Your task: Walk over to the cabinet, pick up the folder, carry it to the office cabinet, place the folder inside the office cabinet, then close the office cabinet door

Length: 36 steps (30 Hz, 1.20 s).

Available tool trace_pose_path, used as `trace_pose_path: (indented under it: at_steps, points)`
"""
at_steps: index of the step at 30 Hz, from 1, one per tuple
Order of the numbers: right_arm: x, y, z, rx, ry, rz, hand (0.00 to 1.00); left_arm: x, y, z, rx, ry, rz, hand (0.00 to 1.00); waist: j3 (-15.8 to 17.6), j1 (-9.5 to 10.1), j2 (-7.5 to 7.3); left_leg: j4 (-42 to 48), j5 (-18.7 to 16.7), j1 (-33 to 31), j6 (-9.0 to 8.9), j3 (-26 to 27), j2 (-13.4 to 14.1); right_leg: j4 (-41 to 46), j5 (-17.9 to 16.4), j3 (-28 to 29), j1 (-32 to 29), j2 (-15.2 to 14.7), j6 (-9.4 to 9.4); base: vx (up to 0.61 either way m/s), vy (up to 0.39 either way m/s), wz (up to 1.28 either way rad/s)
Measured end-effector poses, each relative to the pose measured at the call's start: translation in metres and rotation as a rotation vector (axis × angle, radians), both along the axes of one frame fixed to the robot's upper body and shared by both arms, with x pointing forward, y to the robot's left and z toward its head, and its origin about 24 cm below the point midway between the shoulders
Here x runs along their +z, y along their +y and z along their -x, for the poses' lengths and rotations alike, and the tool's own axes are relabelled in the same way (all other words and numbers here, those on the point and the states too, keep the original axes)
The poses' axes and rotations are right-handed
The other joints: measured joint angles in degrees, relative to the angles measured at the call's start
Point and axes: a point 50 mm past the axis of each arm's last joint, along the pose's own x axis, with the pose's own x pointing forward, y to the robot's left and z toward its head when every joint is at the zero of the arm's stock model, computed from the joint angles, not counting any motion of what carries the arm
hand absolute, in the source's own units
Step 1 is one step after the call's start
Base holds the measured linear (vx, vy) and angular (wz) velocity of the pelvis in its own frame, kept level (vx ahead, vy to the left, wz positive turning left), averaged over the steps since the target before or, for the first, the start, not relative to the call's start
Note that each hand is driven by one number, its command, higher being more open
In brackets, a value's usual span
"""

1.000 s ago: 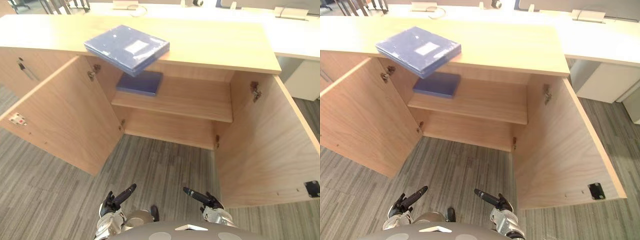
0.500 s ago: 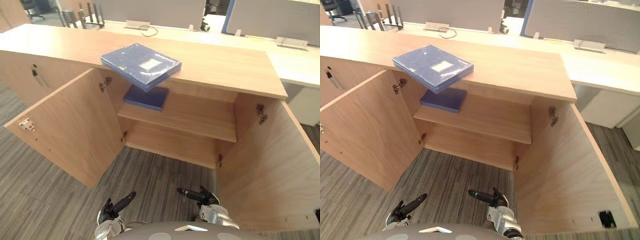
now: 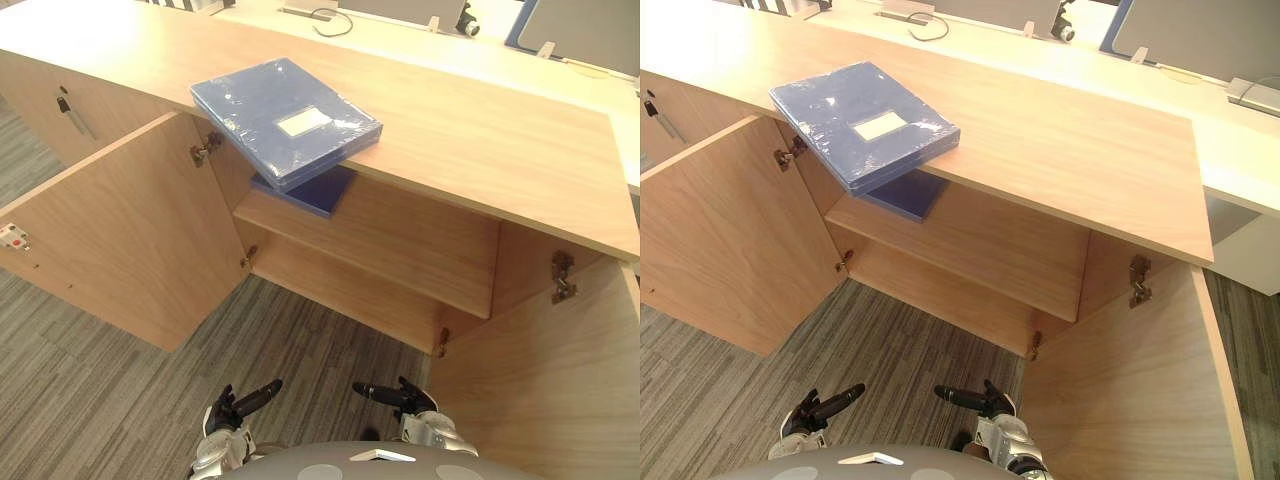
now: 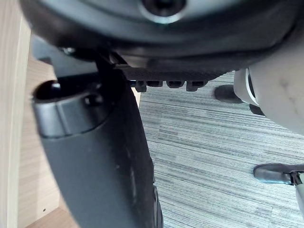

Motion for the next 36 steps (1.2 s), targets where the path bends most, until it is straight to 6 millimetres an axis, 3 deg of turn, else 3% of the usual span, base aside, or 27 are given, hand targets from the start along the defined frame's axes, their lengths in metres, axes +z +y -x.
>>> trace_pose_path:
  at_steps: [2,4,6,7,9,10,11,12,14,18,20,22,26,31,36]
  points:
    - [0.0,0.001,-0.001,0.0,-0.005,-0.002,1.0,0.002,0.0,-0.004,-0.03,-0.01,-0.008,1.0,0.2,-0.58,-0.12,4.4,-1.8,-1.9,-0.7,-0.3,-0.2,-0.7,0.0,0.1,0.8,-0.1,0.01,0.07,0.035,0.26]
    - [0.002,0.001,-0.004,-0.001,-0.016,0.0,1.0,0.006,-0.001,-0.014,-0.093,-0.04,-0.028,1.0,2.1,-0.6,-0.03,19.1,-5.4,-5.7,-2.0,0.7,-0.5,-1.8,-0.1,0.4,5.0,-0.1,-0.05,0.05,0.034,0.15]
    - [0.002,-0.001,-0.003,-0.017,-0.019,0.002,1.0,0.013,-0.002,-0.024,-0.144,-0.089,-0.045,1.0,3.1,0.0,-0.63,30.2,-6.1,-9.3,-1.4,3.2,-0.4,-2.4,-0.7,1.9,7.6,-1.3,-0.64,0.02,0.057,-0.17]
    - [0.002,-0.004,-0.001,-0.024,-0.018,0.008,1.0,0.018,-0.005,-0.029,-0.17,-0.124,-0.05,1.0,3.3,0.45,-0.09,31.3,-8.1,-9.8,-0.65,4.9,0.5,-2.6,-0.8,2.8,8.1,-1.0,-0.59,0.04,0.128,-0.28]
    - [0.003,-0.014,-0.002,-0.051,-0.025,0.037,1.0,0.029,-0.018,-0.043,-0.22,-0.218,-0.027,1.0,3.5,0.23,1.11,29.1,-9.9,-12.2,-0.11,6.1,1.1,-2.5,-0.8,3.5,8.1,-1.4,-0.39,0.04,0.141,-0.21]
    - [0.003,-0.02,-0.002,-0.055,-0.025,0.053,1.0,0.04,-0.027,-0.053,-0.27,-0.289,-0.019,1.0,3.8,0.3,1.36,24.5,-8.8,-13.2,0.32,5.8,1.1,-2.2,-0.7,4.4,7.8,-1.9,0.55,0.02,0.209,-0.41]
    - [0.004,-0.024,-0.002,-0.05,-0.027,0.068,1.0,0.051,-0.032,-0.063,-0.307,-0.358,-0.014,1.0,4.3,0.48,2.11,20.7,-4.9,-12.7,0.24,6.2,1.4,-1.3,-1.3,6.1,7.7,-2.1,1.94,0.01,0.234,-0.48]
    - [0.004,-0.024,-0.002,-0.043,-0.027,0.073,1.0,0.055,-0.033,-0.066,-0.319,-0.383,-0.017,1.0,4.2,0.51,1.55,19.8,-4.6,-12.0,0.74,6.8,0.7,-1.2,-1.4,6.9,7.7,-2.3,2.65,0.04,0.205,-0.42]
    - [0.004,-0.017,-0.002,0.005,-0.03,0.068,1.0,0.084,-0.033,-0.084,-0.351,-0.532,-0.05,1.0,4.2,0.62,-0.38,17.9,-3.9,-11.3,1.38,9.3,-0.6,-2.2,-1.0,9.7,6.5,-3.5,3.18,0.08,0.145,-0.35]
    - [0.004,-0.011,-0.002,0.024,-0.024,0.056,1.0,0.13,-0.027,-0.102,-0.35,-0.746,-0.084,1.0,3.7,0.66,-0.53,18.4,-3.9,-10.8,1.44,9.8,-1.7,-4.9,0.7,12.8,6.7,-3.7,3.94,0.05,0.076,-0.26]
    - [0.004,-0.011,-0.002,0.038,-0.022,0.056,1.0,0.158,-0.03,-0.107,-0.338,-0.883,-0.088,1.0,2.7,0.9,1.47,16.4,-3.8,-10.5,1.63,10.7,-1.7,-6.3,1.6,14.2,6.0,-3.6,3.91,0.04,0.026,-0.29]
    - [0.003,-0.011,0.001,0.063,-0.014,0.06,1.0,0.168,-0.035,-0.108,-0.316,-0.945,-0.057,1.0,1.7,1.54,2.99,14.1,-3.5,-8.9,1.96,11.5,-1.6,-7.7,2.6,15.2,6.4,-3.4,3.76,0.04,0.0,-0.36]
    - [0.002,-0.009,0.003,0.081,-0.006,0.061,1.0,0.172,-0.046,-0.108,-0.261,-0.986,0.051,1.0,0.7,1.7,3.35,11.6,-2.6,-7.8,2.03,12.1,-1.7,-9.3,3.7,15.7,6.8,-3.2,3.33,0.04,-0.008,-0.16]
    - [0.001,-0.005,0.007,0.104,0.005,0.054,1.0,0.167,-0.058,-0.097,-0.22,-0.949,0.209,1.0,0.2,1.89,1.69,9.0,-1.2,-7.1,2.16,12.3,-2.0,-10.6,4.8,15.8,6.6,-3.3,3.27,0.0,-0.005,-0.02]
    - [-0.001,-0.002,0.012,0.098,0.018,0.044,1.0,0.186,-0.045,-0.089,-0.148,-1.018,0.167,1.0,-0.8,2.22,0.17,9.5,-1.1,-8.0,2.23,12.2,-2.2,-10.5,4.9,15.8,5.7,-3.6,3.37,-0.04,0.003,0.01]
